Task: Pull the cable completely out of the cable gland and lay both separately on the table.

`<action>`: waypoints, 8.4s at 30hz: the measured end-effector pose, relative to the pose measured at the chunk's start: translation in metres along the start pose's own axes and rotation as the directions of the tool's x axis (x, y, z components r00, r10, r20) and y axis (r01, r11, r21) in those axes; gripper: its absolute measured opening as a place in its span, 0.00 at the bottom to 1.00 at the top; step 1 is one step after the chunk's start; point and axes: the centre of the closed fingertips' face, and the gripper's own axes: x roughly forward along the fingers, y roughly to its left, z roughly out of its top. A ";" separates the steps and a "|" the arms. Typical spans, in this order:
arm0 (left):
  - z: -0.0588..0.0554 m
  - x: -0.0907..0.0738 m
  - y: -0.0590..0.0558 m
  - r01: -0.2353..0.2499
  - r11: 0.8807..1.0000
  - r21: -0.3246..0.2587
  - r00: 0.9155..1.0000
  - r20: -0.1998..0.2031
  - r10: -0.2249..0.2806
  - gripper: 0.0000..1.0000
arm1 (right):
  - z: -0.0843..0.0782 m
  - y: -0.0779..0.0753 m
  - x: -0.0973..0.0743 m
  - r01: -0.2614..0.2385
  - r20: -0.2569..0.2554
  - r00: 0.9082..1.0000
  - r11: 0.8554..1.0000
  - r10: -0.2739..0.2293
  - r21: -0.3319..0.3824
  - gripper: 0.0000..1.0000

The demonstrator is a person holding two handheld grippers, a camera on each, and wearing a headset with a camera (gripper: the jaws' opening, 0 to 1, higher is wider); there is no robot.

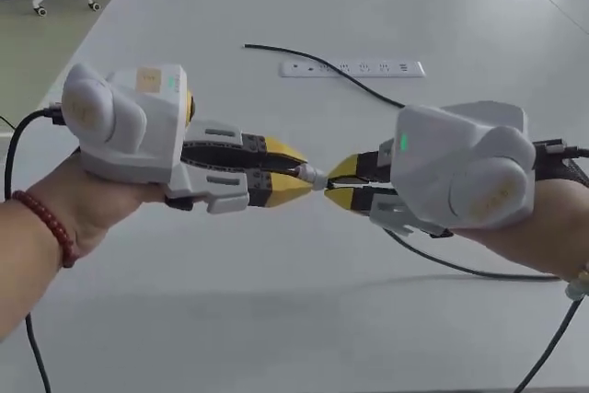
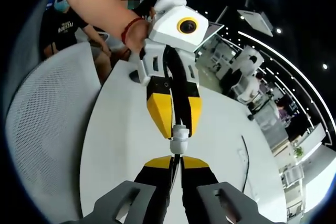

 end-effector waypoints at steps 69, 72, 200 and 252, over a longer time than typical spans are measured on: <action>-0.018 -0.006 0.024 -0.057 0.997 -0.057 0.998 0.022 0.058 0.16 | -0.171 -0.104 0.075 0.144 -0.344 0.939 0.897 0.010 0.419 0.00; -0.019 -0.005 0.025 -0.058 0.996 -0.062 0.998 0.024 0.060 0.16 | -0.177 -0.109 0.082 0.146 -0.355 0.935 0.895 0.015 0.422 0.00; -0.140 0.041 0.068 -0.328 0.934 -0.142 0.923 -0.258 0.285 0.17 | -0.132 -0.014 -0.130 0.371 -0.238 0.928 0.765 -0.286 0.526 0.84; -0.032 -0.091 -0.007 -0.443 0.875 -0.195 0.889 0.030 0.457 0.99 | -0.113 -0.009 -0.121 0.332 -0.182 0.943 0.778 -0.278 0.533 0.81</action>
